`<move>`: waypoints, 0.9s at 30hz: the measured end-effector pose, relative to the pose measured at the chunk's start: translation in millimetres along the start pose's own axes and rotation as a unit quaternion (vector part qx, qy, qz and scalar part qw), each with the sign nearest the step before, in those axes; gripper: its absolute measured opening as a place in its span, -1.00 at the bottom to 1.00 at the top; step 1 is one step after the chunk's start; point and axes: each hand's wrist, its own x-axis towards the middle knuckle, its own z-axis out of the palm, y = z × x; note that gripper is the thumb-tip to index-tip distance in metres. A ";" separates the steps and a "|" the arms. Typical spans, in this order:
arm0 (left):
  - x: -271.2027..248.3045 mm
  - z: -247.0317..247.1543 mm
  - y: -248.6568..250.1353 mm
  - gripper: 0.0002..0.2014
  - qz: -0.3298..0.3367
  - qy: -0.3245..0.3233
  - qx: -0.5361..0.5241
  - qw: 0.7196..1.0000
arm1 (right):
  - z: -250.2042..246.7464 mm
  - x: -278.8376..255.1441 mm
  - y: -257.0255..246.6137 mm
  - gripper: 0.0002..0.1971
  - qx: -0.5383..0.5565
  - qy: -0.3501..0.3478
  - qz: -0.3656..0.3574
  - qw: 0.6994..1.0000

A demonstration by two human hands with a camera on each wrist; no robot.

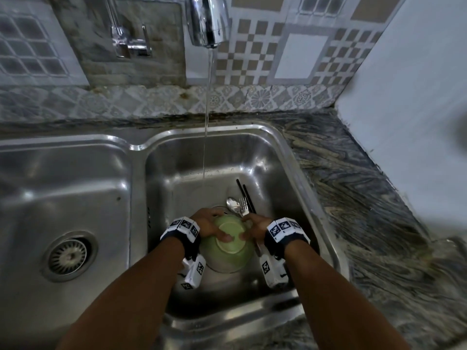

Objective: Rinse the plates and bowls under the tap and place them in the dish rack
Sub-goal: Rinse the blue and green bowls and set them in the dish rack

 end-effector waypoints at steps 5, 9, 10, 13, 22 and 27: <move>-3.7 -2.7 1.5 -0.22 0.008 0.016 -0.065 0.998 | -3.6 -8.5 -3.1 -0.31 0.016 0.012 -0.035 0.999; -8.2 -10.4 5.3 -0.09 0.006 0.050 -0.092 0.994 | -5.9 -8.5 -9.4 -0.31 0.067 0.031 -0.061 0.995; -11.3 -13.3 6.8 -0.09 0.008 0.059 -0.095 0.994 | -7.3 -9.2 -11.6 -0.31 0.071 0.031 -0.072 0.994; -15.4 -23.9 10.7 -0.04 0.012 0.087 -0.130 0.988 | -17.8 -13.2 -16.8 -0.31 0.098 0.039 -0.103 0.989; -36.7 -74.2 44.0 -0.21 0.082 0.217 -0.260 0.937 | -46.4 -26.6 -57.8 -0.37 0.317 0.084 -0.153 0.932; -39.1 -94.0 59.6 -0.15 0.105 0.251 -0.294 0.916 | -48.7 -26.3 -76.5 -0.24 0.356 0.109 -0.182 0.910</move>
